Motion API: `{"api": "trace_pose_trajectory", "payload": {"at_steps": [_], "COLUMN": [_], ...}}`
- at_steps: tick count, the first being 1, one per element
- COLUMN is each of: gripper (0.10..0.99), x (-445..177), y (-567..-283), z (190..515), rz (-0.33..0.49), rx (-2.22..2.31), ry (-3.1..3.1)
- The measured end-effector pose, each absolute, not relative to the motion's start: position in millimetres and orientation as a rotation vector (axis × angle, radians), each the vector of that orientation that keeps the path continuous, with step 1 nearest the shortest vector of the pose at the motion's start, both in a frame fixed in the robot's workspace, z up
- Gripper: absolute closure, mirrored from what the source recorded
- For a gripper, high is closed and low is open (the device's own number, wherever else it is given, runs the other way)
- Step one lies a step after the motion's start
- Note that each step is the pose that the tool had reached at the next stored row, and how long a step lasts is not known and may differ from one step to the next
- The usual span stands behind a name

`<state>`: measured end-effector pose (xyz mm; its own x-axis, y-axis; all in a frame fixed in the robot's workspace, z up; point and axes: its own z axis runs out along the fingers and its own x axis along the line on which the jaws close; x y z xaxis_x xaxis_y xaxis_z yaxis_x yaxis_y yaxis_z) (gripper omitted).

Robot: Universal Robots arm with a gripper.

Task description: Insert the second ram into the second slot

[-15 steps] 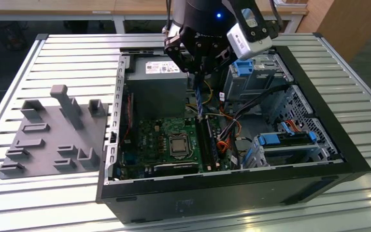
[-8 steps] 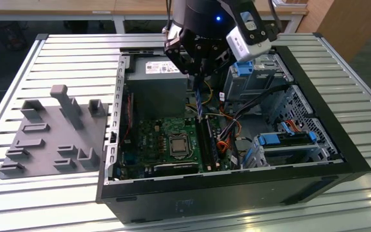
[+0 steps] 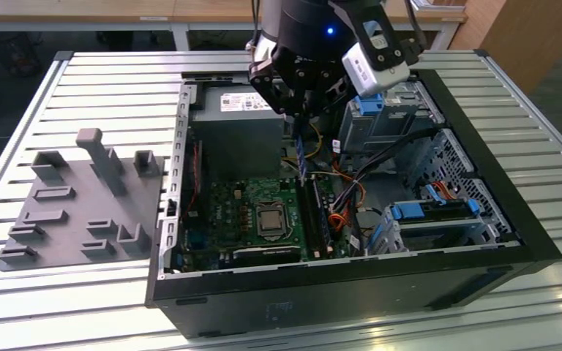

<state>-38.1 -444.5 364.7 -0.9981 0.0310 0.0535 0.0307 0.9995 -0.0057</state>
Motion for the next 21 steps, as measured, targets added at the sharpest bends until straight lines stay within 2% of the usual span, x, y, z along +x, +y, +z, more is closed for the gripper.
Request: {"api": "trace_pose_trajectory", "payload": {"at_steps": [21], "gripper": [0.949], "x": [-36.8], "y": [-444.5], "z": [359.0], "rz": [0.007], "rx": [-0.048], "ry": [-3.086]}}
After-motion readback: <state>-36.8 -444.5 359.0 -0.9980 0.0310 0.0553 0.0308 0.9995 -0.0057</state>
